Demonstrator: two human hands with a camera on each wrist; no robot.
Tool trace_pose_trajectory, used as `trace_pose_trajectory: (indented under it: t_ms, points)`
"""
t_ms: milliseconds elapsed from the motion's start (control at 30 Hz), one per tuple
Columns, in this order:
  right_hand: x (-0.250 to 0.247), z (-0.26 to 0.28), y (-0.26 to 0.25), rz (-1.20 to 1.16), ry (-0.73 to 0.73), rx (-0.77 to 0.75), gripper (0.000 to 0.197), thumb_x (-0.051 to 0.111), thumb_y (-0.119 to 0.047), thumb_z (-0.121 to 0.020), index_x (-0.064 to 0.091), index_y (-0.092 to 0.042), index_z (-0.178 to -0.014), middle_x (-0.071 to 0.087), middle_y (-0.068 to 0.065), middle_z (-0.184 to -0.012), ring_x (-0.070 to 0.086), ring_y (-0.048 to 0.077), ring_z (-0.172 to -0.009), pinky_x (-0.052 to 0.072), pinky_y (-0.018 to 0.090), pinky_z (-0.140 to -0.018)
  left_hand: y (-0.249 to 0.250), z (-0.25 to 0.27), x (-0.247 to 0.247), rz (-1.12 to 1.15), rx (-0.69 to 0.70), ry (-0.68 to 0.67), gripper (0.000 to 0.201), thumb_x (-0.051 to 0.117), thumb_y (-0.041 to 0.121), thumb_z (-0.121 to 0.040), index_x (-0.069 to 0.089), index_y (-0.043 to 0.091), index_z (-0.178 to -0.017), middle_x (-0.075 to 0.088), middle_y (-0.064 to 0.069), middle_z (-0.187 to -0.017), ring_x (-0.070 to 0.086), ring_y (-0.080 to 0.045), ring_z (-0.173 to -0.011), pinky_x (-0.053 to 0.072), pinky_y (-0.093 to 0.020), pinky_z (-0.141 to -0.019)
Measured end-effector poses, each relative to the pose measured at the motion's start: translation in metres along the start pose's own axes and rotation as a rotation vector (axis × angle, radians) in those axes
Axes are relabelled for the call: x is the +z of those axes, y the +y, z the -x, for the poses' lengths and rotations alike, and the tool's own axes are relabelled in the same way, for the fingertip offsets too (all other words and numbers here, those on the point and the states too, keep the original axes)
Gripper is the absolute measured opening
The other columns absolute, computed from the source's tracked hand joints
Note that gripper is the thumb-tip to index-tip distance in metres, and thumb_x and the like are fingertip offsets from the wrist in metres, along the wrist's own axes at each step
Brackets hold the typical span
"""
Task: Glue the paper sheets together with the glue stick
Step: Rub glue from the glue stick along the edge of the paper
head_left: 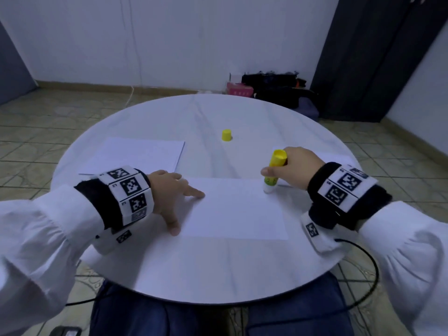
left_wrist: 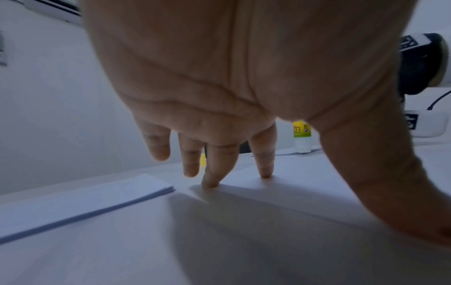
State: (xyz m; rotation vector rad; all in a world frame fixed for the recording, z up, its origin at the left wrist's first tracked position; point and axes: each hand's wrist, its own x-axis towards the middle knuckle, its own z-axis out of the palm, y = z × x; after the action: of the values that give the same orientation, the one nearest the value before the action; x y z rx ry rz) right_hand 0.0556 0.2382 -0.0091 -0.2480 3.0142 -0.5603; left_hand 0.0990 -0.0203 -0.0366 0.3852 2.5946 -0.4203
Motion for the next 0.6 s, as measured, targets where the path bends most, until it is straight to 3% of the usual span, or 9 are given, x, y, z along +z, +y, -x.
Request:
trace_pose_trajectory:
  t_ms: [267,500,600]
  points:
    - [0.004,0.022,0.001,-0.003,-0.071,-0.001,0.037,0.068,-0.045,-0.081,0.055,-0.011,-0.089,0.056,0.003,-0.091,0.052,0.021,-0.087,0.037,0.030,-0.071,-0.002,-0.004,0.002,-0.021,0.010,-0.001,0.104,0.073,0.060,-0.068,0.009,0.046,-0.149,0.038,0.007,-0.139,0.022,-0.015,-0.141,0.018,-0.035,-0.115]
    - [0.000,0.064,0.001,-0.009,-0.194,-0.071,0.035,0.070,-0.044,-0.079,0.061,-0.010,-0.086,0.056,-0.002,-0.084,0.052,0.013,-0.079,0.039,0.026,-0.068,-0.004,-0.006,0.003,-0.005,0.004,-0.019,0.105,0.073,0.061,-0.068,0.008,0.047,-0.148,0.035,0.007,-0.144,0.020,-0.016,-0.142,0.017,-0.037,-0.116]
    - [-0.005,0.074,0.001,-0.041,-0.248,-0.097,0.032,0.072,-0.039,-0.078,0.064,-0.008,-0.085,0.062,0.002,-0.086,0.057,0.016,-0.080,0.044,0.028,-0.071,-0.003,-0.005,0.002,-0.006,0.001,-0.027,0.104,0.073,0.060,-0.069,0.007,0.047,-0.149,0.033,0.007,-0.146,0.020,-0.016,-0.142,0.018,-0.038,-0.116]
